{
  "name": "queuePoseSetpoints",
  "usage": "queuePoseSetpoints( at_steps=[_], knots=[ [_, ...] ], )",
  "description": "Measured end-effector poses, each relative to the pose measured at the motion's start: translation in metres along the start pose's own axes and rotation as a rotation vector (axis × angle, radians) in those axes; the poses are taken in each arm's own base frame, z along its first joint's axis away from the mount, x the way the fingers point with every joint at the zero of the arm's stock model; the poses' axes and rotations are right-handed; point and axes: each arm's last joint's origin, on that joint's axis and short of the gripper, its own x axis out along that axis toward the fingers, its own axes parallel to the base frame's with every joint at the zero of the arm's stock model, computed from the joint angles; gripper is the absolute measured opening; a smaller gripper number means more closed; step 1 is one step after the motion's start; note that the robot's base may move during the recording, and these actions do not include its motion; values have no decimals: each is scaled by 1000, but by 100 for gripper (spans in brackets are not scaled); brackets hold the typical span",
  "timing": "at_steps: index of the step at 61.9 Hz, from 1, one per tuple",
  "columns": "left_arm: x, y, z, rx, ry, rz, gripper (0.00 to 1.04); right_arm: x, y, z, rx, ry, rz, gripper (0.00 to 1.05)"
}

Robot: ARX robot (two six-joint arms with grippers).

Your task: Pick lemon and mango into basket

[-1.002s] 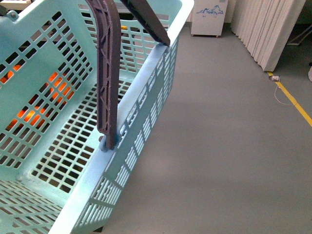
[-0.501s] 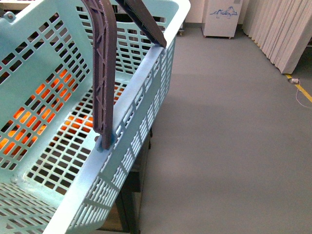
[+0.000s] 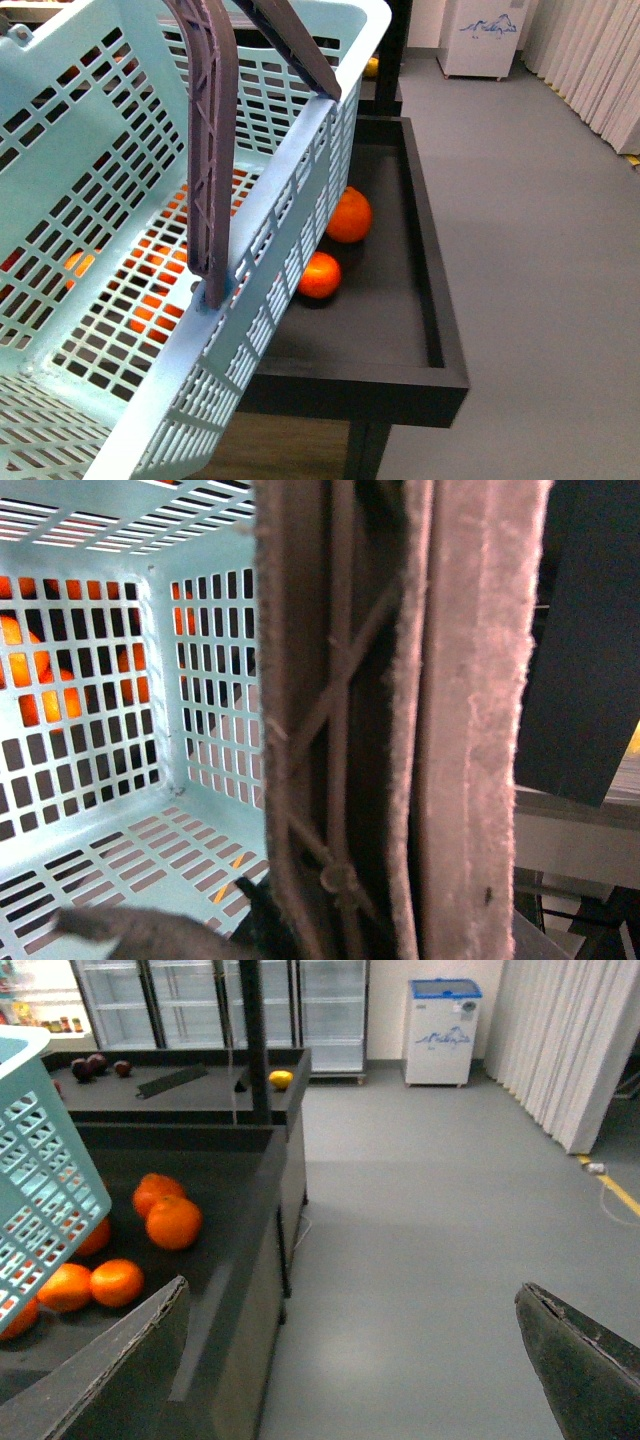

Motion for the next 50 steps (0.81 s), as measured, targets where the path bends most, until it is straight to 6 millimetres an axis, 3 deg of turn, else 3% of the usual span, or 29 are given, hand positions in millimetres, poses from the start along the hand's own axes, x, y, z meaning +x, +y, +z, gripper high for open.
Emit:
queuePoseSetpoints(
  at_steps=[50],
  knots=[
    [0, 0, 0, -2, 0, 1, 15, 0, 0, 0, 0, 1, -2, 96]
  ],
)
